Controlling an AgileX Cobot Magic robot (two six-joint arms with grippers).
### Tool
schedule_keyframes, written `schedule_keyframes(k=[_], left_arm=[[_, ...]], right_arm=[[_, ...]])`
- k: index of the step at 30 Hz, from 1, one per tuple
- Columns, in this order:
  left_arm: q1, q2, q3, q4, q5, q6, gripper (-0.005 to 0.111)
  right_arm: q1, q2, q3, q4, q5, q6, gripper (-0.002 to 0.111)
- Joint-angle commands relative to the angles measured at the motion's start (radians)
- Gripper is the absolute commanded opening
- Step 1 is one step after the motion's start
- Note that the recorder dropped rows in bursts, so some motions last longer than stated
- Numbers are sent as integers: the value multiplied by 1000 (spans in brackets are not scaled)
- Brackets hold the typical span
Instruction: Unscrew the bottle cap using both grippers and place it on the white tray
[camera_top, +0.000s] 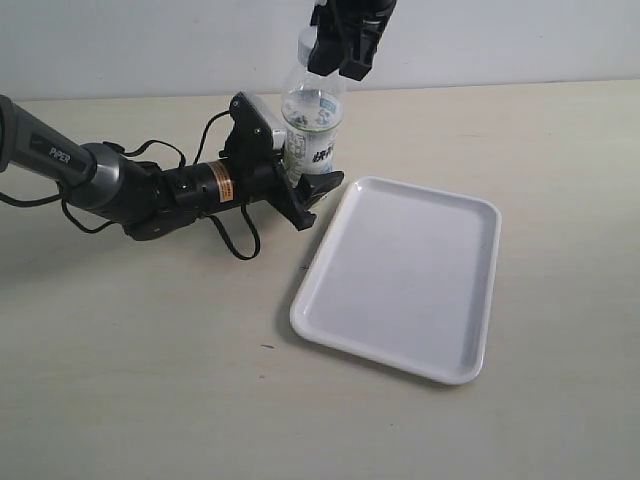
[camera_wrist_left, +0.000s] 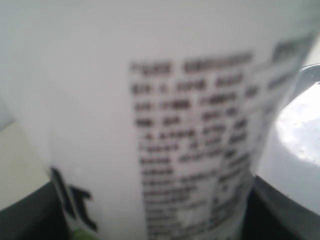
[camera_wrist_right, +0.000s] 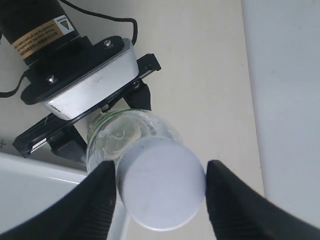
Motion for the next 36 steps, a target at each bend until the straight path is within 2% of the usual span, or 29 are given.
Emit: schedule_keyframes(k=[1, 7, 11, 18, 22, 26, 36], left_arm=[[-6, -11, 0, 16, 7, 2, 0], [-6, -11, 0, 16, 7, 0, 0], [-6, -11, 0, 16, 7, 0, 0], [-6, -11, 0, 16, 7, 0, 0], [-6, -11, 0, 16, 7, -2, 0], [-6, -11, 0, 16, 7, -2, 0], [-6, -11, 0, 16, 7, -13, 0]], right_arm=[[2, -9, -7, 4, 1, 19, 58], [2, -9, -7, 21, 13, 19, 68], [2, -9, -7, 25, 9, 21, 68], [2, -29, -7, 25, 4, 136, 68], [2, -52, -7, 19, -18, 337, 72], [2, -66, -7, -39, -63, 771, 79], [2, -46, -7, -9, -45, 937, 79]])
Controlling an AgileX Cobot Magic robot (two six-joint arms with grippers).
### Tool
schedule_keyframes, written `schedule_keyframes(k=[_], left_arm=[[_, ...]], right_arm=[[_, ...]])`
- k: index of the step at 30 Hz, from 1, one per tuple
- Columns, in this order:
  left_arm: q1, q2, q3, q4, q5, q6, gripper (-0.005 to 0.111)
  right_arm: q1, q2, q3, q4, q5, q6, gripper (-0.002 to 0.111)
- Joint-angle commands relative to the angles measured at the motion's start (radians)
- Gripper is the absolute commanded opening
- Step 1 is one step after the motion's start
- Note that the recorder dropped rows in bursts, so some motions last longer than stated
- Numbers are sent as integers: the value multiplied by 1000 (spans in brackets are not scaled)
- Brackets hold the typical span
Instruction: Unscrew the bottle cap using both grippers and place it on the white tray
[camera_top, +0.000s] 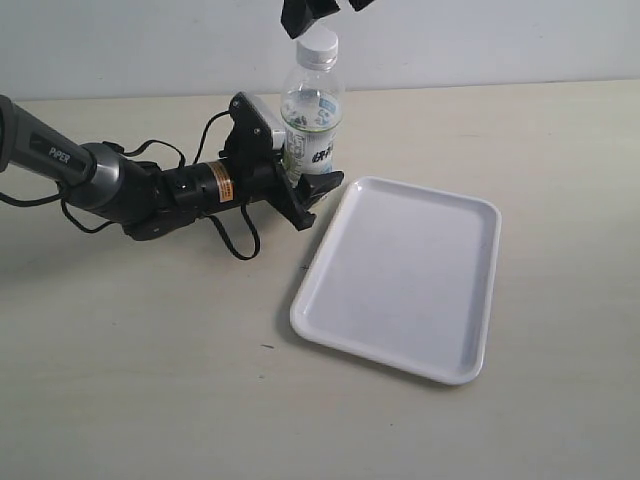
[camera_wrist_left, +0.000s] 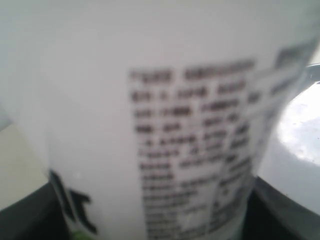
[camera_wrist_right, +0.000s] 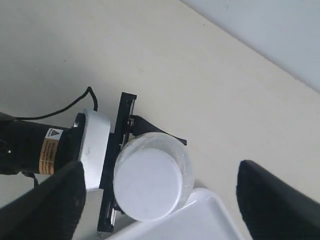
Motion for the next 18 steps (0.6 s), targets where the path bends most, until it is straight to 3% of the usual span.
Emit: schedule_keyframes(k=[1, 10, 14, 18], left_arm=[[-6, -11, 0, 12, 7, -19, 0], [-6, -11, 0, 12, 7, -22, 0], [-6, -11, 0, 12, 7, -22, 0], [-6, -11, 0, 12, 7, -22, 0]], right_arm=[[2, 19, -7, 11, -20, 95, 79], [2, 51, -7, 45, -14, 109, 78], [2, 51, -7, 45, 1, 115, 62], [2, 51, -7, 45, 20, 115, 61]])
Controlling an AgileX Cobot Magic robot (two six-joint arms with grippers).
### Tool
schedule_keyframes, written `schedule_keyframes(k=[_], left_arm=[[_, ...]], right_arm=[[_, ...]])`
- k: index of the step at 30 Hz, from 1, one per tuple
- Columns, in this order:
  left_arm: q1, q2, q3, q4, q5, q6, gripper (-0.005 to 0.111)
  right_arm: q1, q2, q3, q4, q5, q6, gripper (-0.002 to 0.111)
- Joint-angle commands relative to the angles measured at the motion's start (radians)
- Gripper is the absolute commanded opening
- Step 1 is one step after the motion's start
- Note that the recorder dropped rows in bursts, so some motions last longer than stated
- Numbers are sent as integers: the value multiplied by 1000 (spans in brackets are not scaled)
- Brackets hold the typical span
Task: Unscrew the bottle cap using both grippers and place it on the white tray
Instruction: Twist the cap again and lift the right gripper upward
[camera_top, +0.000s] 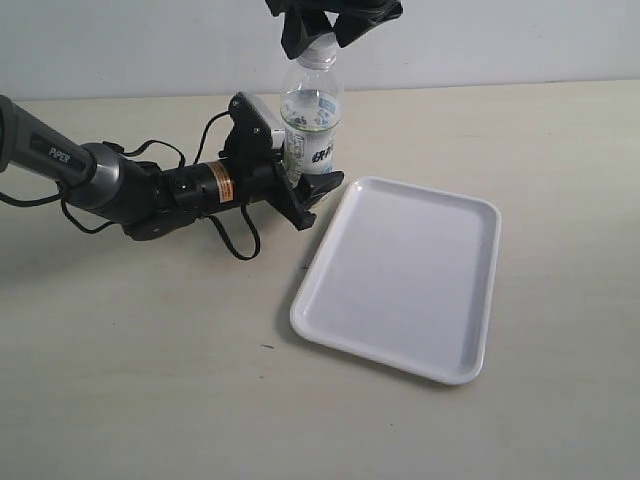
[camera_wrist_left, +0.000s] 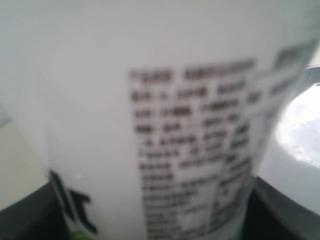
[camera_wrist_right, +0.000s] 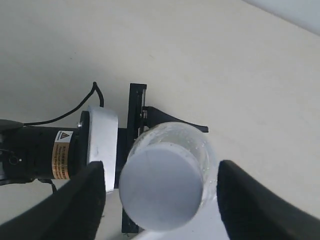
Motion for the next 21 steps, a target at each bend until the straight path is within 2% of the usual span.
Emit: schedule_keyframes(k=[1, 3, 6, 14, 16, 21], left_arm=[[-6, -11, 0, 10, 7, -7, 0], [-6, -11, 0, 10, 7, -7, 0], [-6, -11, 0, 10, 7, -7, 0], [-6, -11, 0, 10, 3, -7, 0], [-6, -11, 0, 10, 0, -7, 0], [-6, -11, 0, 10, 0, -7, 0]], right_arm=[[2, 0, -7, 4, 8, 2, 59], [2, 0, -7, 4, 8, 2, 50], [2, 0, -7, -3, 6, -13, 30], [2, 0, -7, -3, -17, -164, 4], [2, 0, -7, -3, -24, -235, 0], [2, 0, -7, -7, -39, -487, 0]])
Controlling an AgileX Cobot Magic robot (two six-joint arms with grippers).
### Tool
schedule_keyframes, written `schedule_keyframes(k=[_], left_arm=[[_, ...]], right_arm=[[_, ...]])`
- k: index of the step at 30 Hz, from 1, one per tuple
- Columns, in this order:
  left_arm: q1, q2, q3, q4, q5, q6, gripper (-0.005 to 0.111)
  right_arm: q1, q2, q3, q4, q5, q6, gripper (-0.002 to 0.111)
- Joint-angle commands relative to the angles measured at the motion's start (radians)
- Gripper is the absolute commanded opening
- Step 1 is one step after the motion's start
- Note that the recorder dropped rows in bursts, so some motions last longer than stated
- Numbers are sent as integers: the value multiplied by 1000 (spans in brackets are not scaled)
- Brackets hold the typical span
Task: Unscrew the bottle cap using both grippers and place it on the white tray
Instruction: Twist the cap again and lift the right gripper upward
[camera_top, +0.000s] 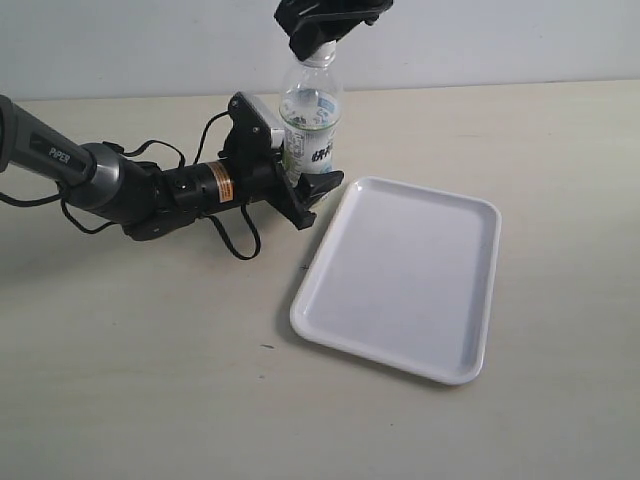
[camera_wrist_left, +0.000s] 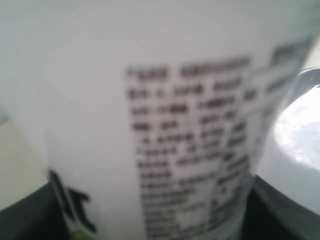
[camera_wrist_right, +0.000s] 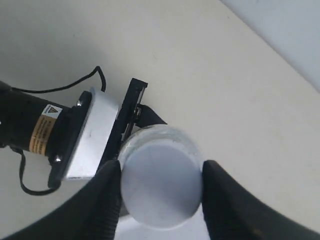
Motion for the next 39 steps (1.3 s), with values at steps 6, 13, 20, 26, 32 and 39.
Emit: schedule_keyframes(k=[6, 13, 20, 26, 32, 39], left_arm=[[-6, -11, 0, 12, -7, 2, 0], [-6, -11, 0, 12, -7, 1, 0], [-6, -11, 0, 12, -11, 1, 0], [-5, -11, 0, 12, -27, -30, 0], [13, -11, 0, 12, -58, -87, 0], [22, -11, 0, 27, -88, -130, 0]], right_arm=[[2, 0, -7, -9, -37, -502, 0], [2, -4, -7, -5, -37, -700, 0], [2, -53, -7, 19, -41, -618, 0], [2, -90, -7, 47, -34, -423, 0], [0, -103, -3, 37, -33, -242, 0], [-5, -125, -1, -36, 30, -85, 0]])
